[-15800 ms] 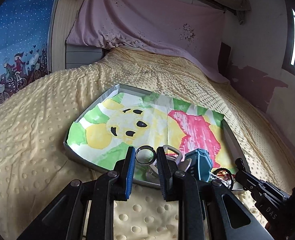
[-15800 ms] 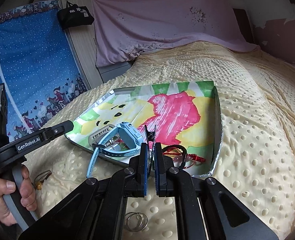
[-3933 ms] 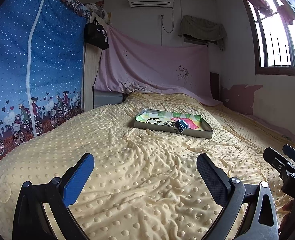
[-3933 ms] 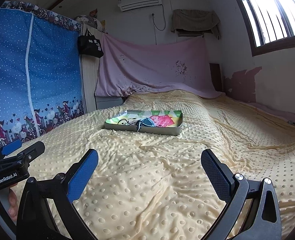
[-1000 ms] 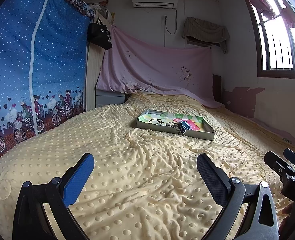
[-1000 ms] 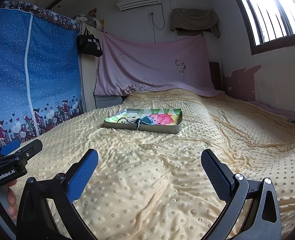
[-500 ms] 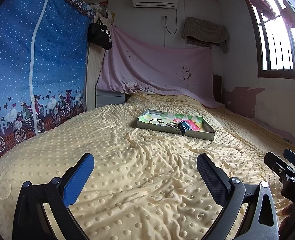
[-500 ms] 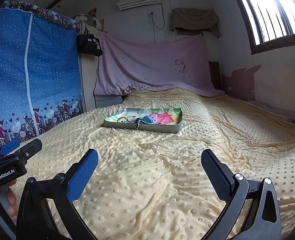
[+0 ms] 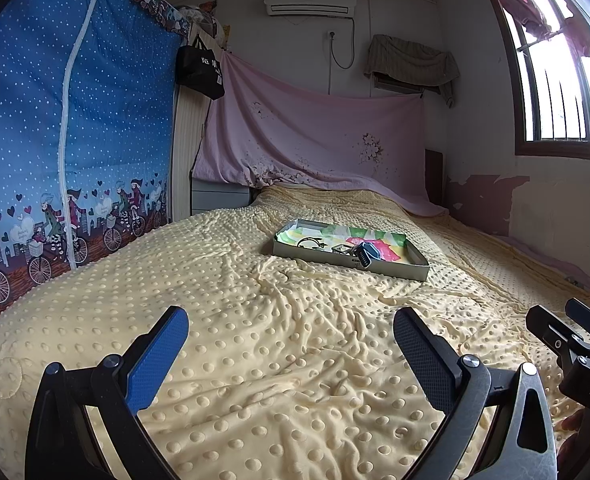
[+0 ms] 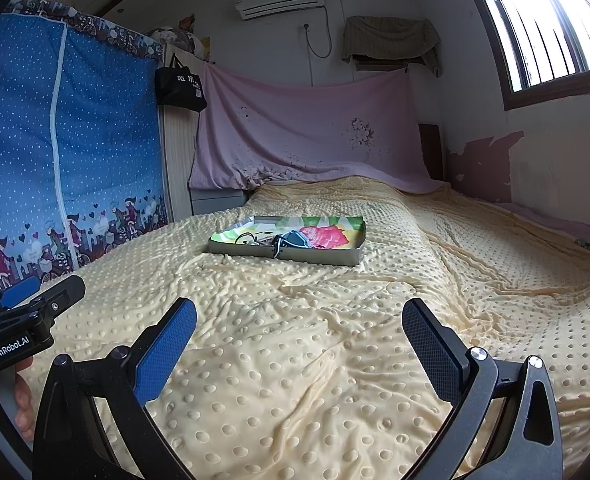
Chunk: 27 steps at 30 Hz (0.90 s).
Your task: Organize jewelry
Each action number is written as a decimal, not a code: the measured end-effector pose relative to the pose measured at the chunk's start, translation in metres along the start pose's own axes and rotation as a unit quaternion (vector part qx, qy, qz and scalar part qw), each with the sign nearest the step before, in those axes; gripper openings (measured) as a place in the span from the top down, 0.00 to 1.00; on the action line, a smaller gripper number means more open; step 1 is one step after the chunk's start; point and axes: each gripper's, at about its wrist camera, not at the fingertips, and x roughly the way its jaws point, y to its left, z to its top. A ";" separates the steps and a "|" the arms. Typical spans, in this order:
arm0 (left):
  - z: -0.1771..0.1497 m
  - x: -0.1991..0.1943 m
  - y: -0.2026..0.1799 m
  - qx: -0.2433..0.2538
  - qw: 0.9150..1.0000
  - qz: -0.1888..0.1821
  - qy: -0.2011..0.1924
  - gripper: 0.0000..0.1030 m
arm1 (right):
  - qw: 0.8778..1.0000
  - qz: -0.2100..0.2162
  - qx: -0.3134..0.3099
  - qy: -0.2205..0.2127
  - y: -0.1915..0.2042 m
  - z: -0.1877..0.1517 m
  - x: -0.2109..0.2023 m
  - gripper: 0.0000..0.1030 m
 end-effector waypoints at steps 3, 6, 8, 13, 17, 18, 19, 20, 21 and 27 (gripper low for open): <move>0.000 0.000 0.000 -0.001 1.000 0.003 0.001 0.00 | 1.000 0.000 0.000 0.000 0.000 0.000 0.000 0.02; -0.001 -0.002 0.000 0.002 1.000 0.002 0.001 0.00 | 1.000 0.000 0.000 0.000 0.000 0.000 0.000 0.02; -0.001 -0.004 -0.002 0.006 1.000 0.004 -0.003 0.00 | 1.000 0.000 0.000 0.000 0.000 0.000 0.000 0.02; -0.002 -0.004 -0.004 0.012 1.000 0.016 -0.006 0.00 | 1.000 0.000 0.000 0.000 0.000 0.000 0.000 0.02; -0.002 -0.003 -0.005 0.014 1.000 0.018 -0.005 0.00 | 1.000 0.000 -0.001 0.000 0.000 0.000 0.000 0.02; -0.002 -0.002 -0.005 0.015 1.000 0.017 -0.005 0.00 | 1.000 0.000 -0.001 0.000 0.000 0.000 0.000 0.02; -0.002 -0.002 -0.005 0.016 1.000 0.017 -0.005 0.00 | 1.000 0.000 -0.001 0.000 0.001 0.000 0.000 0.02; -0.002 -0.002 -0.005 0.016 1.000 0.018 -0.005 0.00 | 1.000 0.000 -0.001 0.000 0.001 0.000 0.000 0.02; -0.002 -0.002 -0.005 0.016 1.000 0.016 -0.005 0.00 | 1.000 0.000 -0.002 0.000 0.001 0.000 0.000 0.02; -0.003 -0.002 -0.005 0.015 1.000 0.014 -0.004 0.00 | 1.000 0.000 -0.001 0.000 0.001 0.000 0.000 0.02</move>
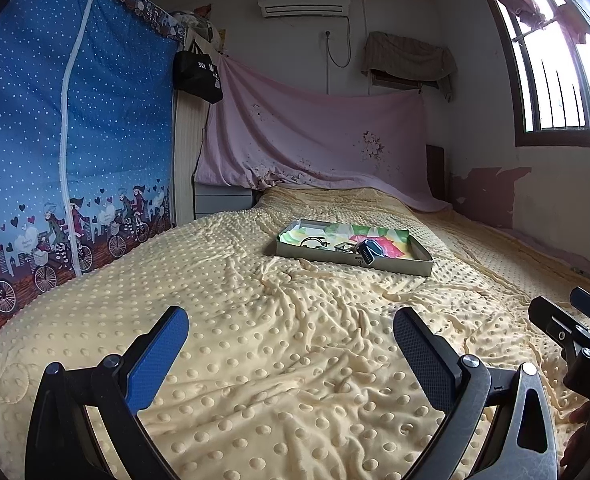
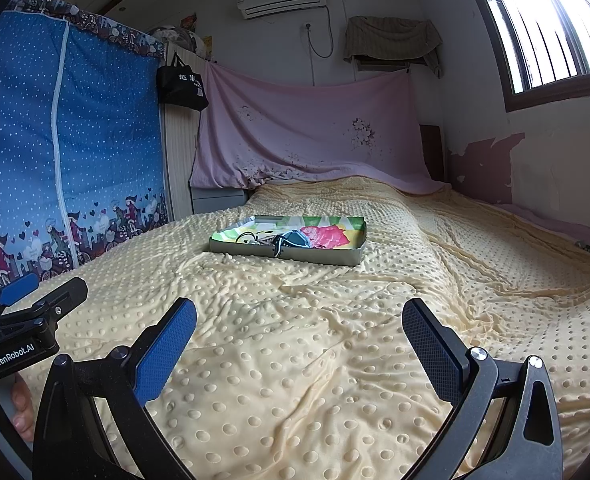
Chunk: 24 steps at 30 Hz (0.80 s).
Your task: Organize jewelry
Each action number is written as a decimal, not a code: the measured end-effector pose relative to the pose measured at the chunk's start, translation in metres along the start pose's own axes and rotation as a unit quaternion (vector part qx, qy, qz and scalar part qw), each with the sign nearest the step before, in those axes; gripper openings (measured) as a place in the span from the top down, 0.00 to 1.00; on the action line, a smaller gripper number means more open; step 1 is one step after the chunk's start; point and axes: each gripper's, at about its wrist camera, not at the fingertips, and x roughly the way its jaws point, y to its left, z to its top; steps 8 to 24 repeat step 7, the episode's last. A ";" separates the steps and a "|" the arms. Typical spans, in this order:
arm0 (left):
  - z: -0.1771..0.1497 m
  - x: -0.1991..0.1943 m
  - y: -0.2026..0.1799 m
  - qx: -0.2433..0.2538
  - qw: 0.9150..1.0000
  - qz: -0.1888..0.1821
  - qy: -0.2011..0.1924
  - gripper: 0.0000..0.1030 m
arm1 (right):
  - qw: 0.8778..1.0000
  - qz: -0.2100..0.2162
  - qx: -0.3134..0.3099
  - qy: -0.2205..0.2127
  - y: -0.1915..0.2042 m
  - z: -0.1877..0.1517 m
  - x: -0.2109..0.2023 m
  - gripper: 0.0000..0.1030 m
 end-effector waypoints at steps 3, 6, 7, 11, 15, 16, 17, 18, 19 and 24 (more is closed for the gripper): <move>-0.001 0.000 -0.001 -0.001 1.000 -0.002 0.001 0.00 | 1.000 0.000 0.000 0.000 0.000 0.000 0.000 0.02; -0.001 0.001 -0.001 0.000 1.000 0.000 0.001 0.00 | 1.000 0.000 0.000 0.000 0.000 0.000 0.000 0.02; -0.002 0.000 -0.001 0.000 1.000 0.000 0.002 0.00 | 1.000 0.000 0.000 0.000 0.000 0.000 0.000 0.02; -0.002 0.000 -0.001 0.000 1.000 0.000 0.002 0.00 | 1.000 0.000 0.000 0.000 0.000 0.000 0.000 0.02; -0.002 0.000 -0.001 0.000 1.000 0.000 0.002 0.00 | 1.000 0.000 0.000 0.000 0.000 0.000 0.000 0.02; -0.002 0.000 -0.001 0.000 1.000 0.000 0.002 0.00 | 1.000 0.000 0.000 0.000 0.000 0.000 0.000 0.02; -0.002 0.000 -0.001 0.000 1.000 0.000 0.002 0.00 | 1.000 0.000 0.000 0.000 0.000 0.000 0.000 0.02; -0.002 0.000 -0.001 0.000 1.000 0.000 0.002 0.00 | 1.000 0.000 0.000 0.000 0.000 0.000 0.000 0.02; -0.002 0.000 -0.001 0.000 1.000 0.000 0.002 0.00 | 1.000 0.000 0.000 0.000 0.000 0.000 0.000 0.02; -0.002 0.000 -0.001 0.000 1.000 0.000 0.002 0.00 | 1.000 0.000 0.000 0.000 0.000 0.000 0.000 0.02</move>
